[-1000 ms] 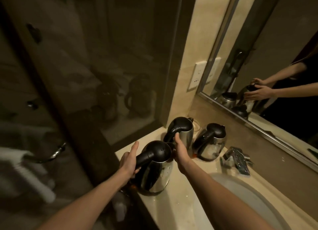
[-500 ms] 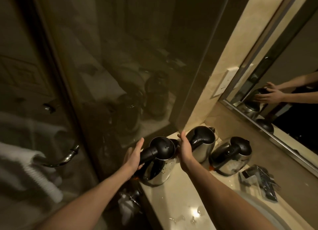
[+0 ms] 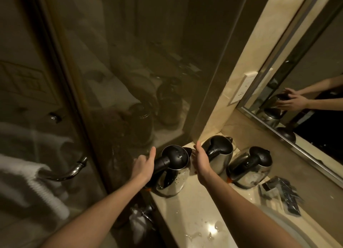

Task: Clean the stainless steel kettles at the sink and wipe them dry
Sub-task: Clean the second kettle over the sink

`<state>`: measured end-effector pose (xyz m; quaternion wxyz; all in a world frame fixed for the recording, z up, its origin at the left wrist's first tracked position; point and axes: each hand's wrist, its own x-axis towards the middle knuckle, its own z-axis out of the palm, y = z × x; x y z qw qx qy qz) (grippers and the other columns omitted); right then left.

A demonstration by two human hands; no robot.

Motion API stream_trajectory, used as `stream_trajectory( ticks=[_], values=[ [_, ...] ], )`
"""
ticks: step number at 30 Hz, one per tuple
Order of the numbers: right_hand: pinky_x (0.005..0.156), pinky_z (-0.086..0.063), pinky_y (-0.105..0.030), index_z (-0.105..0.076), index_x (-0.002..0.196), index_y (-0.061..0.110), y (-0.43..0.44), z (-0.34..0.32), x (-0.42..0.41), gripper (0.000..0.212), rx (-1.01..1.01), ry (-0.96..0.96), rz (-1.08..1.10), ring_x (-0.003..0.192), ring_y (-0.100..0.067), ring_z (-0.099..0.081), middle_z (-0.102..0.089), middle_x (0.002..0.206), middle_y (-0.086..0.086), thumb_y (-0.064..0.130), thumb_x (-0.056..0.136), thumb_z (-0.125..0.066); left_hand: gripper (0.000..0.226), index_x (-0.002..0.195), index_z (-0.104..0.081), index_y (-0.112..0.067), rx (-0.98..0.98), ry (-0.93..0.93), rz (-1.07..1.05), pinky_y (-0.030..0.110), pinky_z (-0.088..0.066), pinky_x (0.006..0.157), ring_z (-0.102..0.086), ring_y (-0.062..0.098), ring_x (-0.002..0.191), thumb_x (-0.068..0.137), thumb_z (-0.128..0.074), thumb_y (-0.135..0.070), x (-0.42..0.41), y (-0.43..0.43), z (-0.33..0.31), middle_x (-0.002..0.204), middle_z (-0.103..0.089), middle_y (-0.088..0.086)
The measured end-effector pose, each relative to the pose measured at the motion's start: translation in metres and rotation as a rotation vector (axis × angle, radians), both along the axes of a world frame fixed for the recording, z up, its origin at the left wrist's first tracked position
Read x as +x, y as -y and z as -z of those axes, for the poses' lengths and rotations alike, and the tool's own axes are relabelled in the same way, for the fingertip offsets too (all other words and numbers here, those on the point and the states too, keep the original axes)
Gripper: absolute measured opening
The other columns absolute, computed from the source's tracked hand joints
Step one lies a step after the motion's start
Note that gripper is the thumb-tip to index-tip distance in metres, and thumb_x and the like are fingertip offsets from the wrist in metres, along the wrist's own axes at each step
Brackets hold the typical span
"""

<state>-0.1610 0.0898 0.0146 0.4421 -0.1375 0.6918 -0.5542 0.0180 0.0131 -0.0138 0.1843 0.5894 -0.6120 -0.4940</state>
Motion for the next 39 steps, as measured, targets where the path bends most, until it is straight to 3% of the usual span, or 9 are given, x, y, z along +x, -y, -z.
stream_trajectory(
  ticks=[3,8,12,17,23,29,32,36,39],
  values=[
    [0.113,-0.026,-0.049,-0.035,0.146,0.017,-0.017,-0.005,-0.009,0.067,0.022,-0.005,0.058,0.133,-0.025,-0.039,-0.044,0.145,-0.005,0.061,0.095,-0.031,0.058,0.080,-0.063,-0.013,-0.243,-0.009,-0.075,0.033,-0.035,0.087,-0.053,0.023,0.112,0.102,-0.032,-0.057,-0.008,-0.001,-0.014,0.096,-0.063,0.003],
    [0.094,-0.040,-0.039,-0.049,0.134,0.014,-0.056,-0.018,-0.036,0.058,-0.015,-0.054,0.177,0.111,-0.022,-0.053,-0.060,0.120,-0.007,0.056,0.097,-0.032,0.053,0.069,-0.056,-0.014,-0.376,-0.199,-0.076,0.034,-0.033,0.078,-0.049,0.019,0.092,0.103,-0.037,-0.050,-0.050,-0.014,-0.049,0.074,-0.058,-0.001],
    [0.100,-0.040,-0.040,-0.052,0.131,0.013,-0.090,-0.029,-0.061,0.056,-0.032,-0.104,0.245,0.105,-0.018,-0.055,-0.061,0.118,-0.007,0.053,0.098,-0.032,0.056,0.065,-0.057,-0.013,-0.373,-0.287,0.037,0.033,-0.036,0.067,-0.056,0.018,0.074,0.103,-0.037,-0.049,-0.099,-0.041,-0.060,0.068,-0.060,0.003],
    [0.098,-0.041,-0.042,-0.053,0.127,0.014,-0.124,-0.044,-0.087,0.055,0.008,-0.083,0.287,0.102,-0.024,-0.056,-0.061,0.110,-0.011,0.055,0.097,-0.032,0.057,0.071,-0.059,-0.011,-0.264,-0.241,0.176,0.044,-0.045,0.087,-0.060,0.034,0.092,0.103,-0.036,-0.051,-0.145,-0.064,-0.051,0.082,-0.066,0.012],
    [0.106,-0.037,-0.045,-0.051,0.128,0.007,-0.140,-0.053,-0.109,0.053,0.040,-0.107,0.304,0.117,-0.033,-0.050,-0.055,0.123,-0.019,0.048,0.101,-0.030,0.057,0.074,-0.058,-0.012,-0.202,-0.098,0.223,0.039,-0.040,0.085,-0.059,0.036,0.103,0.104,-0.031,-0.052,-0.183,-0.070,-0.041,0.096,-0.064,0.014],
    [0.101,-0.037,-0.038,-0.048,0.133,0.012,-0.127,-0.045,-0.127,0.053,0.040,-0.063,0.251,0.120,-0.031,-0.050,-0.055,0.129,-0.017,0.049,0.101,-0.027,0.072,0.128,-0.060,-0.002,-0.095,0.067,0.228,0.048,-0.042,0.106,-0.053,0.038,0.123,0.102,-0.022,-0.058,-0.212,-0.061,-0.025,0.130,-0.060,0.020],
    [0.105,-0.038,-0.045,-0.057,0.120,0.012,-0.118,-0.035,-0.136,0.051,0.059,-0.040,0.256,0.123,-0.040,-0.047,-0.055,0.128,-0.024,0.051,0.100,-0.029,0.074,0.127,-0.060,-0.002,-0.067,0.144,0.218,0.046,-0.044,0.104,-0.055,0.038,0.120,0.102,-0.021,-0.059,-0.220,-0.056,-0.013,0.128,-0.061,0.021],
    [0.101,-0.040,-0.049,-0.054,0.126,0.007,-0.110,-0.023,-0.138,0.059,0.066,0.014,0.256,0.111,-0.040,-0.057,-0.059,0.098,-0.012,0.054,0.098,-0.032,0.077,0.121,-0.063,-0.001,-0.044,0.180,0.197,0.047,-0.047,0.102,-0.059,0.038,0.114,0.101,-0.020,-0.061,-0.227,-0.052,0.000,0.122,-0.064,0.021],
    [0.091,-0.047,-0.038,-0.052,0.129,0.015,-0.106,-0.015,-0.139,0.058,0.067,0.032,0.210,0.111,-0.032,-0.057,-0.062,0.113,-0.014,0.057,0.097,-0.030,0.080,0.125,-0.061,-0.002,-0.015,0.224,0.204,0.047,-0.045,0.104,-0.056,0.039,0.118,0.100,-0.017,-0.063,-0.232,-0.053,0.006,0.125,-0.062,0.021]
  ],
)
